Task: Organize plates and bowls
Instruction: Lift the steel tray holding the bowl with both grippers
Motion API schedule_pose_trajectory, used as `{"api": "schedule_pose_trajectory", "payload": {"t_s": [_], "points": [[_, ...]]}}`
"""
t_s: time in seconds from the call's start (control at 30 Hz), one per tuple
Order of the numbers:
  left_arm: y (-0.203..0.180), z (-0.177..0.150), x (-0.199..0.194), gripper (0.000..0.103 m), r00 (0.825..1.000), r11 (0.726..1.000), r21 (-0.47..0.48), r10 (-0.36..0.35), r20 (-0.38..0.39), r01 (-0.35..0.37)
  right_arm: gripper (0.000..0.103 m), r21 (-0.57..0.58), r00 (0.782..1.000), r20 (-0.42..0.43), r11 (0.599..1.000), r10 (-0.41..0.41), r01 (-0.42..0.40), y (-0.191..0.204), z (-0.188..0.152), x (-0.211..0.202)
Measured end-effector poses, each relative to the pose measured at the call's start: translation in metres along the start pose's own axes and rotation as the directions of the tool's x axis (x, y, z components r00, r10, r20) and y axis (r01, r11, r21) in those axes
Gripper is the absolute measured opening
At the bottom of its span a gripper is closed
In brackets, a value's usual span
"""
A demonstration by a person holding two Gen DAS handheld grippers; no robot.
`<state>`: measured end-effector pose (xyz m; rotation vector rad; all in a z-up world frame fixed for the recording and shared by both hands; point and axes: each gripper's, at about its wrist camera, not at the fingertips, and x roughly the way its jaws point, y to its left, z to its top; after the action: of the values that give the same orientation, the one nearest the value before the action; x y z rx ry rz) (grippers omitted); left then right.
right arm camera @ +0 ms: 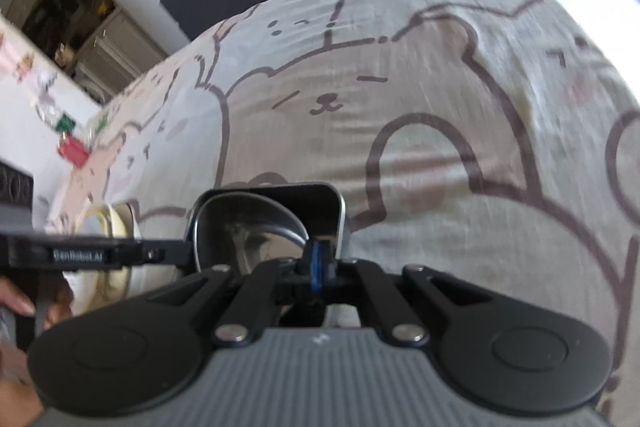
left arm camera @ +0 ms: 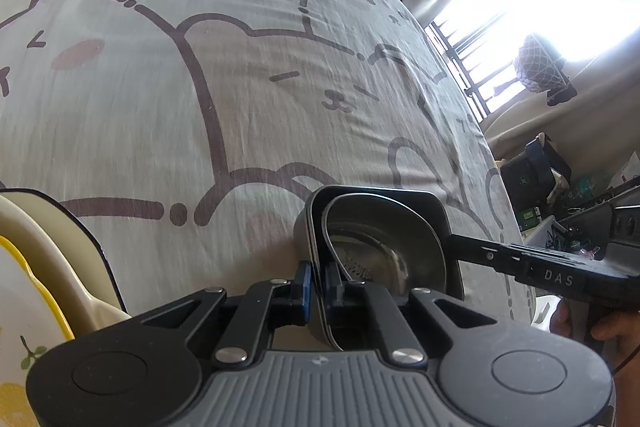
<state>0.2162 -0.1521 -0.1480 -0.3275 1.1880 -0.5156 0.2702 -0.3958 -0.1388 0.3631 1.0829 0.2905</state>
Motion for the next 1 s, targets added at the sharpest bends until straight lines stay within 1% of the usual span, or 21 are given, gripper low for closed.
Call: {"api": "schedule_pose_trajectory", "payload": {"t_s": [0.07,0.17,0.2,0.23,0.27,0.3,0.33,0.37,0.47,0.53,0.57,0.77,0.87,0.9,1.0], "points": [[0.0,0.0,0.0,0.007,1.0,1.0,0.001,0.0,0.0,0.0,0.0,0.018,1.0,0.0,1.0,0.012,-0.012,-0.004,0.001,0.0],[0.0,0.0,0.0,0.007,1.0,1.0,-0.003,-0.001,0.0,0.001,0.0,0.015,1.0,-0.02,1.0,0.003,-0.003,-0.002,0.003,-0.002],[0.001,0.0,0.0,0.007,1.0,1.0,-0.005,-0.002,-0.001,0.002,0.003,0.026,1.0,-0.029,1.0,0.005,-0.004,-0.003,0.004,-0.003],[0.001,0.0,0.0,0.007,1.0,1.0,-0.007,-0.002,-0.001,0.002,0.011,0.046,0.999,-0.029,0.999,0.016,-0.014,-0.003,0.005,-0.005],[0.001,0.0,0.0,0.007,1.0,1.0,-0.007,-0.001,-0.002,0.001,0.017,0.07,0.999,-0.026,0.997,0.036,-0.034,-0.006,0.006,-0.008],[0.001,0.0,0.0,0.007,1.0,1.0,-0.008,-0.001,-0.002,0.001,0.031,0.083,0.999,-0.019,0.996,0.043,-0.041,-0.007,0.008,-0.012],[0.001,0.0,0.0,0.007,1.0,1.0,-0.006,-0.001,-0.002,0.001,0.043,0.086,0.999,-0.009,0.996,0.031,-0.031,-0.007,0.008,-0.015],[0.001,0.0,0.0,0.007,1.0,1.0,-0.006,-0.001,-0.001,0.001,0.045,0.08,1.0,-0.001,0.997,0.019,-0.019,-0.007,0.009,-0.017],[0.0,0.0,0.0,0.007,1.0,1.0,-0.006,-0.001,-0.001,0.001,0.042,0.067,1.0,-0.011,0.998,-0.009,0.01,-0.01,0.008,-0.018],[0.0,0.0,0.0,0.007,1.0,1.0,-0.006,-0.001,-0.001,0.001,0.024,0.048,0.999,-0.023,0.998,-0.032,0.033,-0.009,0.006,-0.016],[0.0,0.0,0.0,0.007,1.0,1.0,-0.005,-0.001,-0.002,0.001,0.022,0.04,0.999,-0.029,0.998,-0.038,0.04,-0.009,0.006,-0.015],[0.002,0.001,0.001,0.007,1.0,1.0,-0.007,-0.003,-0.004,0.003,0.018,-0.015,0.996,-0.061,0.998,-0.061,0.06,-0.002,0.004,-0.005],[0.002,0.001,0.002,0.008,1.0,1.0,-0.007,-0.003,-0.005,0.003,0.011,-0.023,0.995,-0.076,0.997,-0.07,0.069,0.0,0.004,0.002],[0.002,0.001,0.002,0.008,1.0,1.0,-0.007,-0.003,-0.007,0.003,0.007,-0.023,0.995,-0.075,0.998,-0.068,0.066,0.002,0.005,0.004],[0.002,0.001,0.001,0.007,1.0,1.0,-0.004,-0.001,-0.011,0.001,0.006,-0.052,0.993,-0.071,0.995,-0.094,0.091,0.01,0.004,0.005]]}}
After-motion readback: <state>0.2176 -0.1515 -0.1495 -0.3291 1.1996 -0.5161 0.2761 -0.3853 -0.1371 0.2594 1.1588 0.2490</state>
